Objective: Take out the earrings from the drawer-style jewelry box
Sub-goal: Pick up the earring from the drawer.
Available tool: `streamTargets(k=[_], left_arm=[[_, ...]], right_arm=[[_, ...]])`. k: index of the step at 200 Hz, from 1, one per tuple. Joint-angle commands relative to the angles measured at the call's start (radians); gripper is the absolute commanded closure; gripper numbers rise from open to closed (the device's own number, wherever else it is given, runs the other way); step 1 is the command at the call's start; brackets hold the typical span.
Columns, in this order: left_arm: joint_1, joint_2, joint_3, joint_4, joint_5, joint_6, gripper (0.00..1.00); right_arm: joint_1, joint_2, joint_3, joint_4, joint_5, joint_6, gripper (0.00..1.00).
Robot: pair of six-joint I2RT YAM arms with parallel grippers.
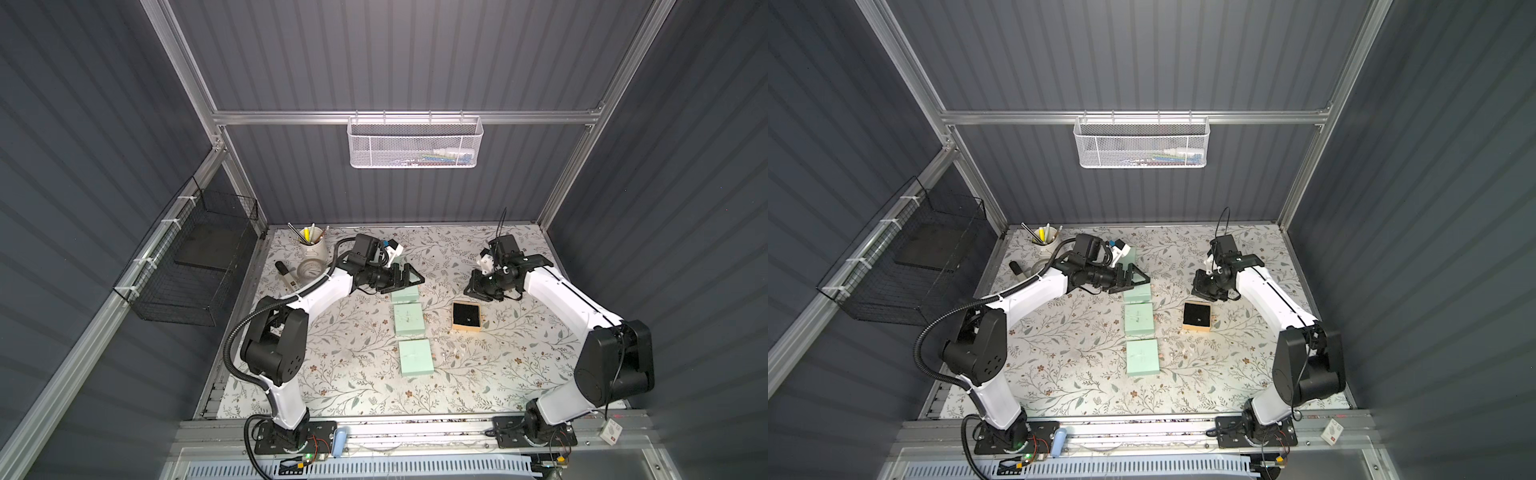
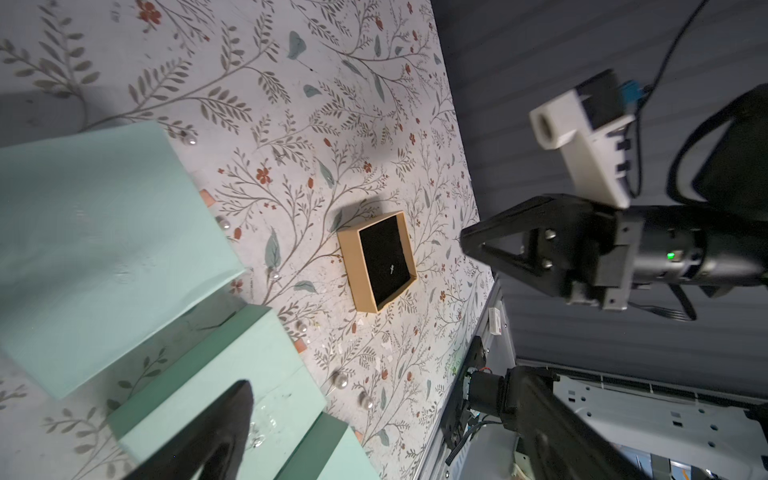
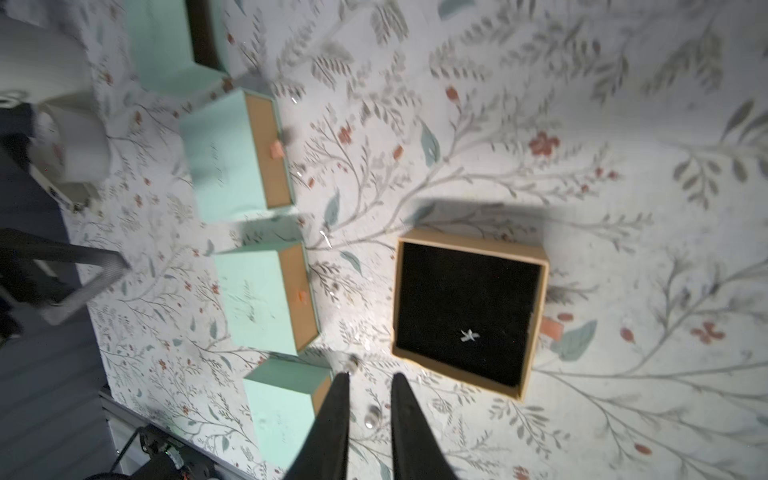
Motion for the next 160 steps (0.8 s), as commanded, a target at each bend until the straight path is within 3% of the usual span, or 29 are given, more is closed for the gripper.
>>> streamTargets(k=[1,50,160], left_arm=[[-0.041,0.025,0.020,0.016,0.037,-0.017,0.00],[-0.096,0.053,0.024,0.050,0.034,-0.047,0.00],[-0.112,0.090,0.060,0.024,0.046,-0.031,0.00]], right_arm=[[0.004,0.015,-0.058,-0.042,0.037,-0.021,0.79],[0.006,0.097,-0.080,-0.013,0.074,-0.028,0.78],[0.006,0.190,-0.077,0.042,0.079,-0.033,0.70]])
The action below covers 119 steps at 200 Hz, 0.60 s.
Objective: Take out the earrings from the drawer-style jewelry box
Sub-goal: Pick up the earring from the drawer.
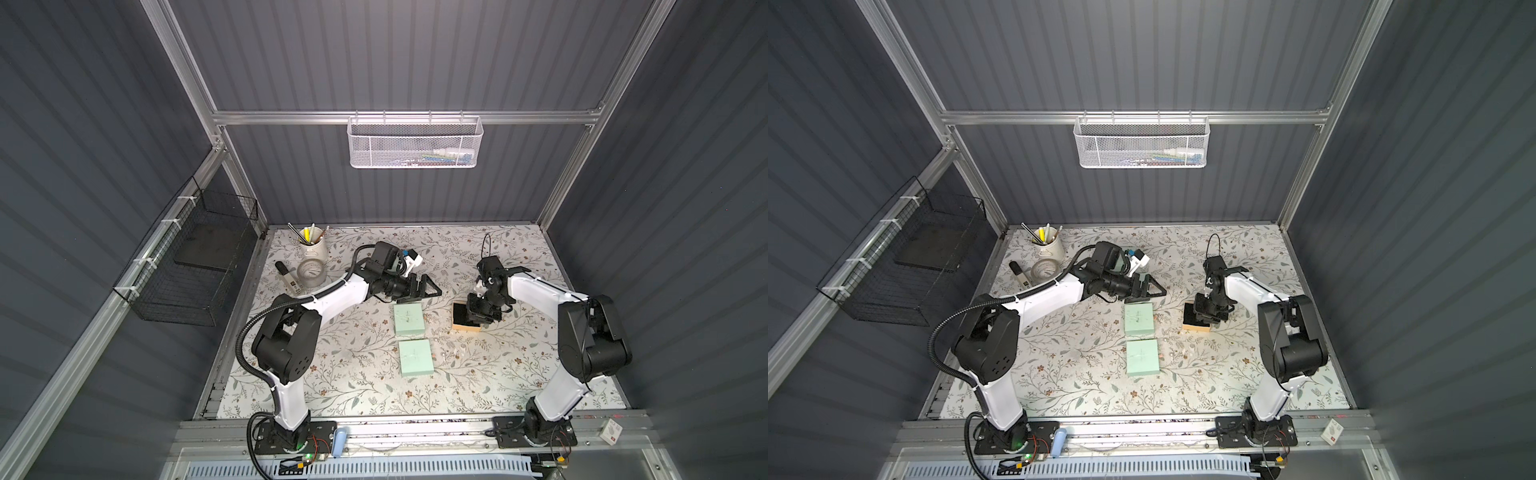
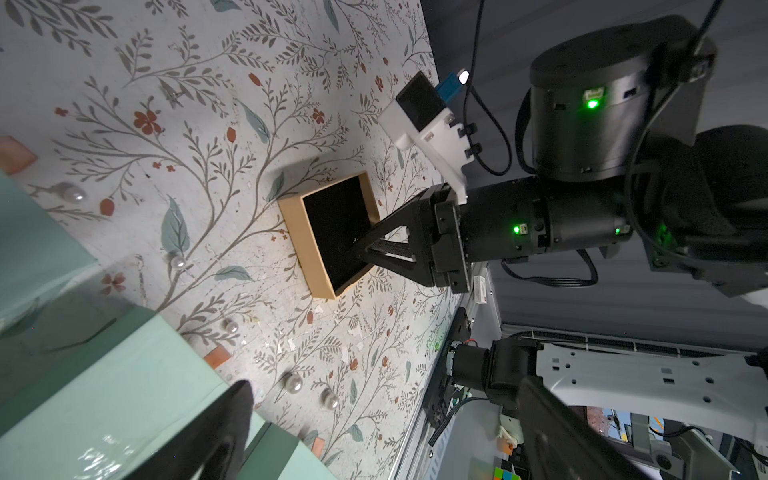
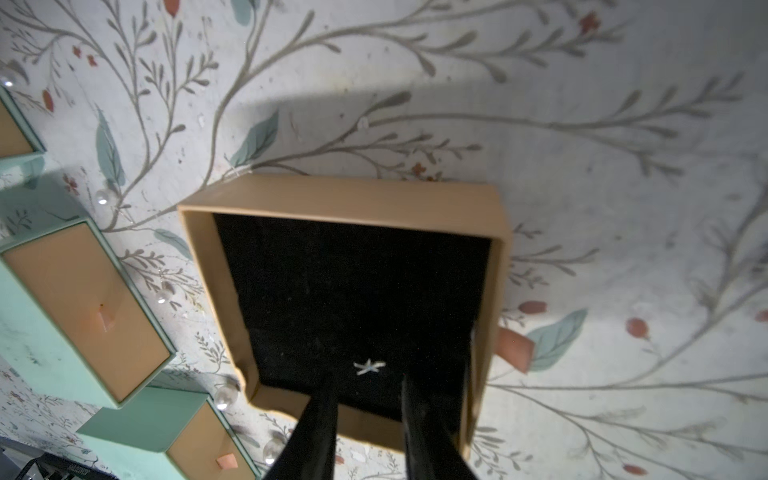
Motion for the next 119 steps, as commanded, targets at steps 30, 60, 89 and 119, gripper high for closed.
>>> streamTargets(k=[30,60,89,119], left_arm=[[-0.055,0.107,0.127,-0.037,0.022,0.007,0.01],[-0.092,0.178,0.163,0.008,0.028,-0.041,0.04],[-0.104,0.228,0.191,0.031,0.027,-0.075,0.10],[-0.110,0.276,0.217,0.048,0.046,-0.097,0.20]], right_arm=[[0.001,0.019,-0.014,0.033,-0.017,-0.011,0.70],[-0.006,0.018,-0.026,0.050,-0.043,-0.012,0.70],[-0.026,0.008,-0.056,0.091,-0.086,-0.012,0.71],[-0.044,-0.006,-0.087,0.125,-0.153,-0.008,0.72]])
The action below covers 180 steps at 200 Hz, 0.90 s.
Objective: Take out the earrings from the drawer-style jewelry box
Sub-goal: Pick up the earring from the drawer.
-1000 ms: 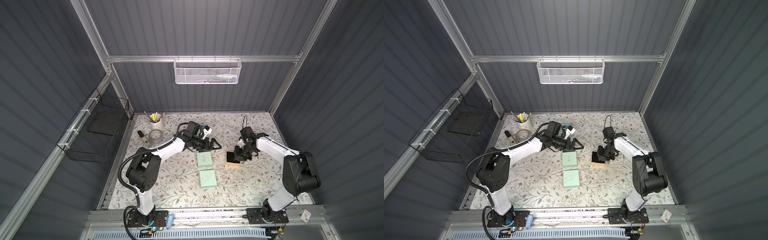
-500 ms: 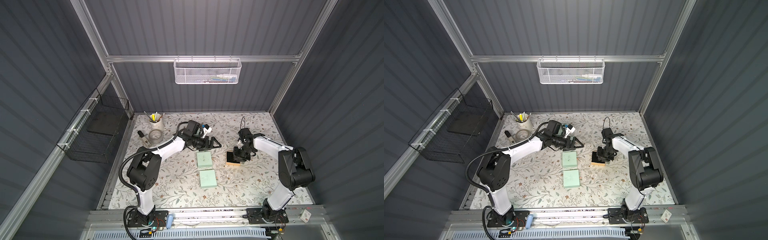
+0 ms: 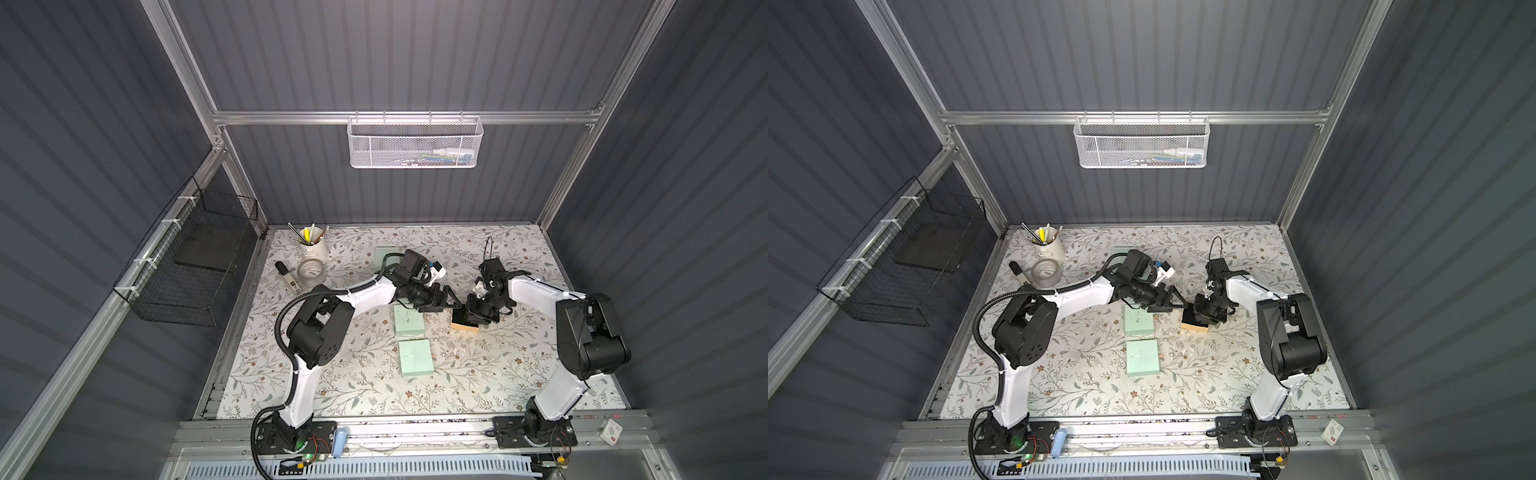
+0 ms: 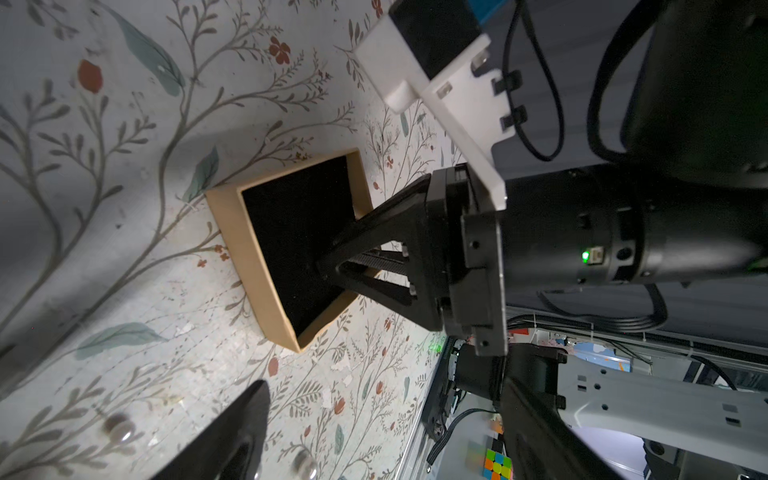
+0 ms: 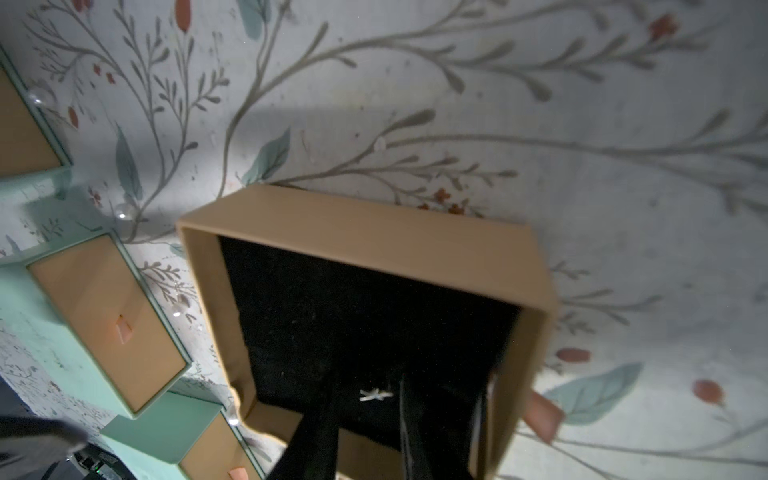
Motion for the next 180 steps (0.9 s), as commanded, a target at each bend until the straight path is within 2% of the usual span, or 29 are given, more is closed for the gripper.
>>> streamTargets(k=[1,50,87,180], left_arm=[[0.001,0.035,0.050,0.027,0.032,-0.030,0.20],[-0.008,0.105,0.100,0.041,0.037,-0.058,0.36],[-0.014,0.142,0.135,0.033,0.039,-0.065,0.42],[-0.037,0.228,0.224,-0.058,0.004,-0.020,0.44]], right_arm=[[-0.014,-0.017,-0.034,0.027,-0.060,-0.007,0.72],[-0.032,-0.034,-0.059,0.060,-0.103,-0.003,0.74],[-0.048,-0.044,-0.073,0.076,-0.121,-0.002,0.74],[-0.105,-0.065,-0.104,0.073,-0.099,0.014,0.74]])
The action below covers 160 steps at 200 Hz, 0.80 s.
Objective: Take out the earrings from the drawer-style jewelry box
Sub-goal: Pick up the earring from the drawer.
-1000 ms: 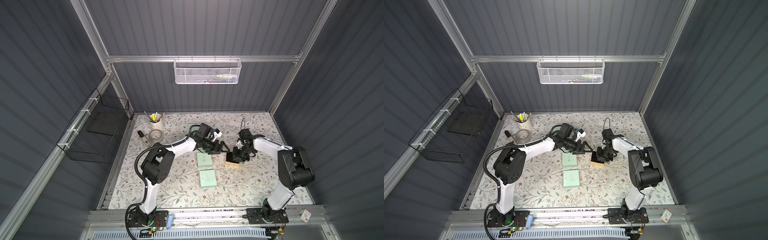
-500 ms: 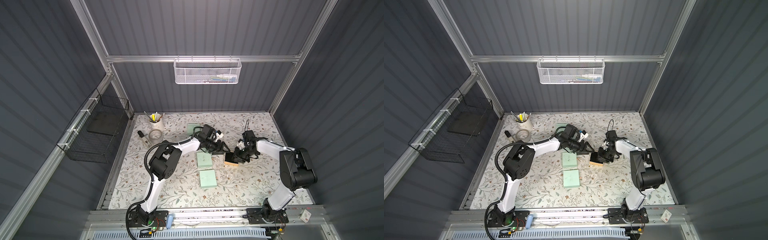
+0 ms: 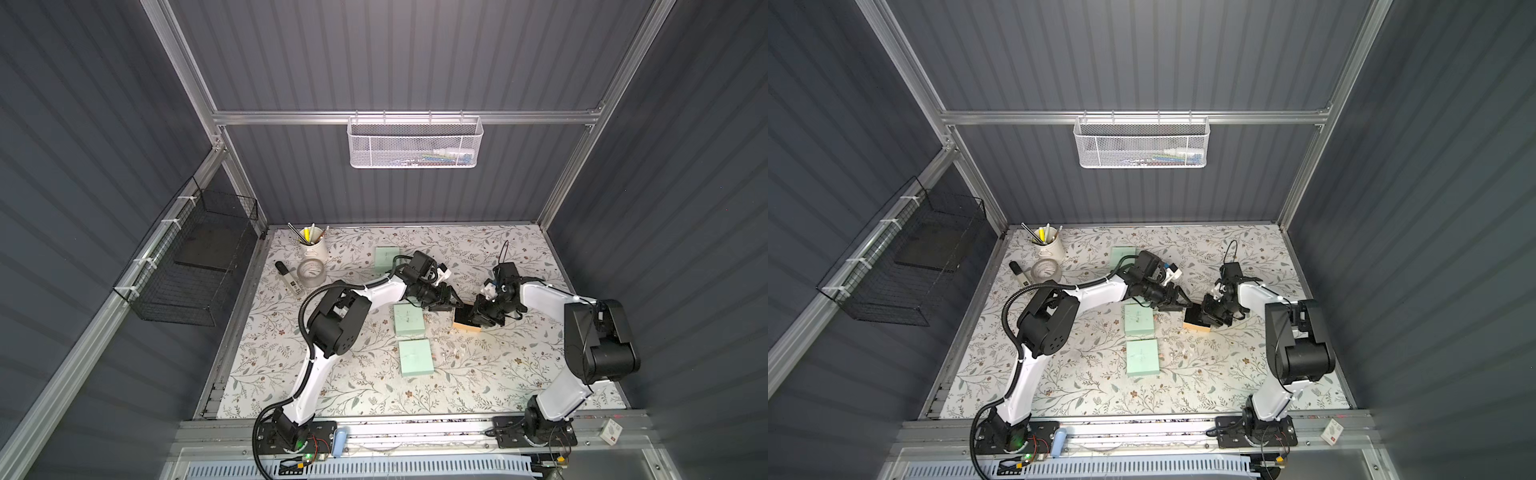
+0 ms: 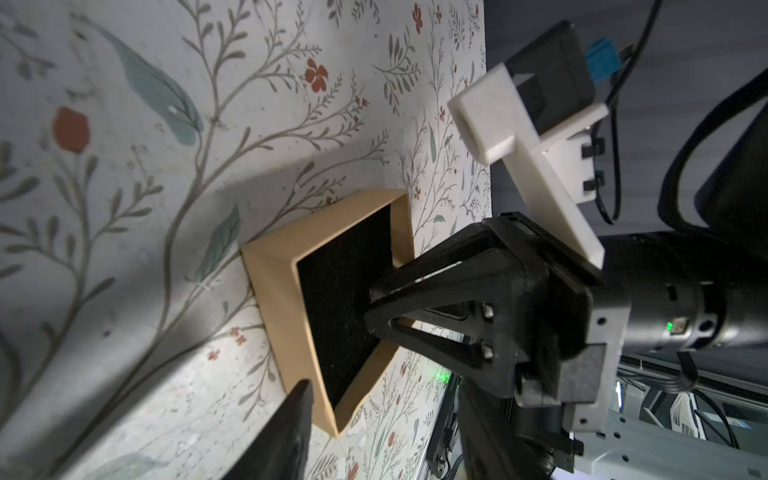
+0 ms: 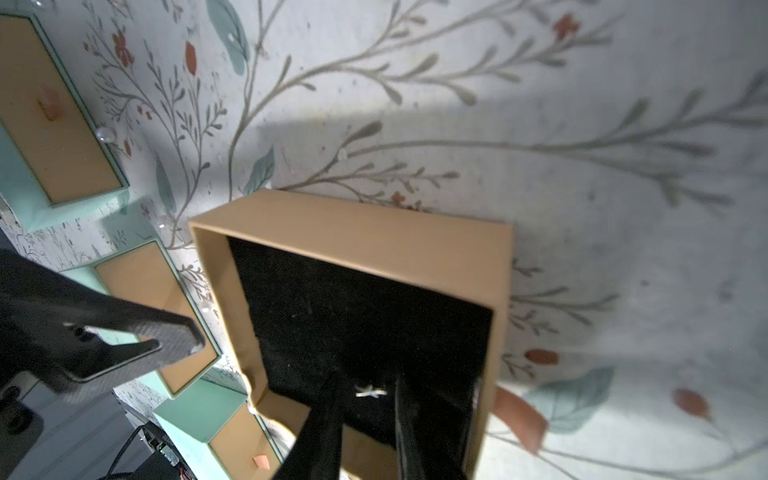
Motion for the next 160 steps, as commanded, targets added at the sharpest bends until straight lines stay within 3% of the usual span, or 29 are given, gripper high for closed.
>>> streamTargets(k=[1,94,160], left_arm=[[-0.016,0.044,0.055,-0.058,-0.010,0.030,0.44],[-0.030,0.124,0.138,-0.116,-0.064,0.038,0.58],[-0.031,0.142,0.148,-0.125,-0.075,0.035,0.65]], right_arm=[[-0.007,-0.018,-0.016,-0.014,0.010,0.004,0.74],[-0.022,-0.023,-0.024,-0.008,-0.012,0.000,0.74],[-0.027,-0.026,-0.033,0.038,-0.096,0.009,0.73]])
